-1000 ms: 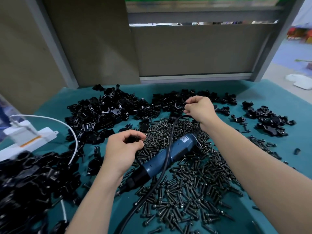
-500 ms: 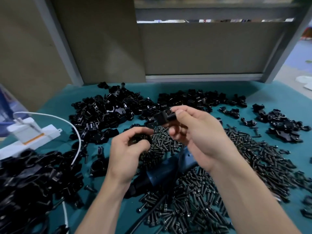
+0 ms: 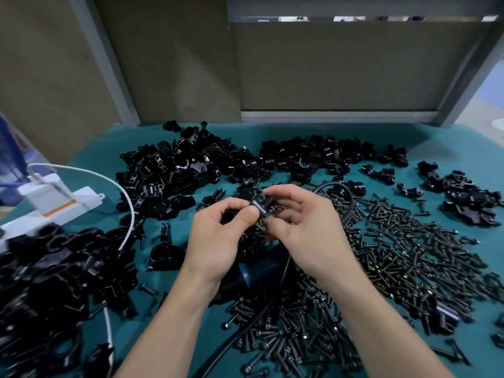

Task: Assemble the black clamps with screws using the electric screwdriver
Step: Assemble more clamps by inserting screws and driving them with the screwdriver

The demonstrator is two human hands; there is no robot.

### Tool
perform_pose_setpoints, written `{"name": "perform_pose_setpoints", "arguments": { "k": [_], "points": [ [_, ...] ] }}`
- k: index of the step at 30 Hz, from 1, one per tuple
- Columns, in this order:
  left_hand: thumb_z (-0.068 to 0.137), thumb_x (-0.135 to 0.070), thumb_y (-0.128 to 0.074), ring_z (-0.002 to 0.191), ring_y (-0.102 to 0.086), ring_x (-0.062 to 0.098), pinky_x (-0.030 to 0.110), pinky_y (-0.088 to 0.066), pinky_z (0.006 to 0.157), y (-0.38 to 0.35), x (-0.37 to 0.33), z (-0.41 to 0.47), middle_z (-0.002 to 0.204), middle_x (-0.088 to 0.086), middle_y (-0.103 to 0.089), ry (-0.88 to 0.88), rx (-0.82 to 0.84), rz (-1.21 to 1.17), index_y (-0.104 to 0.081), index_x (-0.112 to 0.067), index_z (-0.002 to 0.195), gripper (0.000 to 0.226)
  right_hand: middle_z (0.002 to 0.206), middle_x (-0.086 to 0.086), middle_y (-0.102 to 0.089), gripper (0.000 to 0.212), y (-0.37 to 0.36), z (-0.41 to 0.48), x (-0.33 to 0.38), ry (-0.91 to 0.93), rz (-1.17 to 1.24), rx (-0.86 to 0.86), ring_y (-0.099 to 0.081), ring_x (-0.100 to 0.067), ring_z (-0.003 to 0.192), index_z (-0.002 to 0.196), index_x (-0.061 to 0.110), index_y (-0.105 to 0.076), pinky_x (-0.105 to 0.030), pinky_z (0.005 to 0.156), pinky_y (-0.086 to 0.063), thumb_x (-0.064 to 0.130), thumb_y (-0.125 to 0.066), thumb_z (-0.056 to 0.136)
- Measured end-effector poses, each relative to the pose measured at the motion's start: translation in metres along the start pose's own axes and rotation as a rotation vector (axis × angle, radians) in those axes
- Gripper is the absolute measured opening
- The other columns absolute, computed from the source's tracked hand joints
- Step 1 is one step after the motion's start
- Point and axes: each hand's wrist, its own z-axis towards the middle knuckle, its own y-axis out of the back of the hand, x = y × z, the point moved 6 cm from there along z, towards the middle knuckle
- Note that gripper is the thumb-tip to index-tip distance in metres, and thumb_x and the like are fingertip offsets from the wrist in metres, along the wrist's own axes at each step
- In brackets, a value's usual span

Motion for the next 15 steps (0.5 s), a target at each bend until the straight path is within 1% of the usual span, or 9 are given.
{"name": "perform_pose_setpoints", "arguments": {
  "k": [2, 3, 5, 6, 8, 10, 12, 13, 15],
  "points": [
    [0.095, -0.013, -0.073, 0.087, -0.073, 0.009, 0.015, -0.053, 0.079, 0.000, 0.000, 0.000, 0.089, 0.000, -0.079, 0.016, 0.016, -0.032, -0.081, -0.020, 0.084, 0.015, 0.098, 0.017, -0.076, 0.041, 0.000, -0.002, 0.000, 0.033, -0.104, -0.032, -0.074, -0.007, 0.083, 0.113, 0.038, -0.073, -0.031, 0.073, -0.063, 0.013, -0.081, 0.082],
    [0.096, -0.013, -0.072, 0.086, -0.072, 0.009, 0.016, -0.053, 0.078, -0.001, 0.000, 0.000, 0.088, 0.000, -0.079, 0.025, 0.030, -0.044, -0.081, -0.019, 0.083, 0.016, 0.096, 0.018, -0.075, 0.043, 0.000, -0.003, 0.000, 0.029, -0.127, -0.035, -0.072, -0.003, 0.082, 0.116, 0.041, -0.072, -0.027, 0.071, -0.062, 0.024, -0.085, 0.080],
    [0.097, -0.018, -0.071, 0.083, -0.069, 0.010, 0.018, -0.053, 0.079, -0.002, 0.001, 0.000, 0.082, -0.001, -0.075, 0.033, 0.057, -0.066, -0.079, -0.020, 0.078, 0.021, 0.082, 0.016, -0.074, 0.048, -0.001, -0.006, 0.002, 0.013, -0.162, -0.008, -0.069, 0.000, 0.069, 0.119, 0.046, -0.070, -0.016, 0.061, -0.054, 0.042, -0.089, 0.075],
    [0.097, -0.024, -0.071, 0.082, -0.066, 0.011, 0.021, -0.053, 0.080, -0.002, 0.002, 0.000, 0.078, 0.004, -0.072, 0.039, 0.079, -0.075, -0.078, -0.017, 0.076, 0.023, 0.076, 0.015, -0.074, 0.050, -0.002, -0.007, 0.003, 0.007, -0.156, 0.011, -0.069, -0.001, 0.064, 0.119, 0.047, -0.071, -0.015, 0.058, -0.053, 0.045, -0.090, 0.073],
    [0.096, -0.035, -0.064, 0.085, -0.065, 0.021, 0.032, -0.054, 0.090, -0.005, 0.001, -0.002, 0.083, 0.023, -0.069, 0.036, 0.159, -0.093, -0.075, 0.000, 0.083, 0.039, 0.072, 0.014, -0.075, 0.051, -0.003, -0.009, 0.007, 0.009, -0.117, 0.036, -0.071, -0.006, 0.061, 0.120, 0.046, -0.071, -0.024, 0.060, -0.059, 0.037, -0.092, 0.074],
    [0.097, -0.033, -0.060, 0.098, -0.071, 0.026, 0.037, -0.053, 0.098, -0.009, 0.000, -0.004, 0.096, 0.022, -0.076, 0.015, 0.233, -0.101, -0.078, 0.001, 0.092, 0.039, 0.072, 0.011, -0.075, 0.052, 0.000, -0.008, 0.011, 0.036, -0.147, 0.033, -0.069, -0.008, 0.059, 0.121, 0.047, -0.071, -0.030, 0.060, -0.060, 0.023, -0.089, 0.079],
    [0.087, -0.020, -0.066, 0.102, -0.072, 0.027, 0.034, -0.054, 0.097, -0.010, -0.002, -0.003, 0.103, 0.016, -0.078, -0.001, 0.254, -0.063, -0.082, -0.007, 0.096, 0.022, 0.092, 0.017, -0.077, 0.056, 0.003, -0.006, 0.015, 0.090, -0.235, 0.033, -0.065, 0.003, 0.069, 0.122, 0.047, -0.071, -0.016, 0.066, -0.054, 0.009, -0.082, 0.082],
    [0.078, -0.013, -0.069, 0.099, -0.072, 0.025, 0.032, -0.055, 0.091, -0.012, -0.001, -0.003, 0.102, 0.012, -0.078, -0.004, 0.258, -0.031, -0.083, -0.012, 0.096, 0.022, 0.108, 0.021, -0.074, 0.060, 0.003, -0.006, 0.016, 0.117, -0.269, 0.042, -0.062, 0.011, 0.079, 0.125, 0.046, -0.071, -0.009, 0.075, -0.049, 0.002, -0.078, 0.084],
    [0.067, -0.003, -0.069, 0.091, -0.074, 0.019, 0.028, -0.057, 0.081, -0.012, 0.000, -0.005, 0.099, -0.001, -0.079, -0.009, 0.225, 0.037, -0.084, -0.025, 0.094, 0.037, 0.131, 0.028, -0.064, 0.073, 0.001, -0.008, 0.017, 0.139, -0.292, 0.052, -0.057, 0.016, 0.106, 0.137, 0.048, -0.061, -0.005, 0.095, -0.044, -0.004, -0.071, 0.087]
  ]
}}
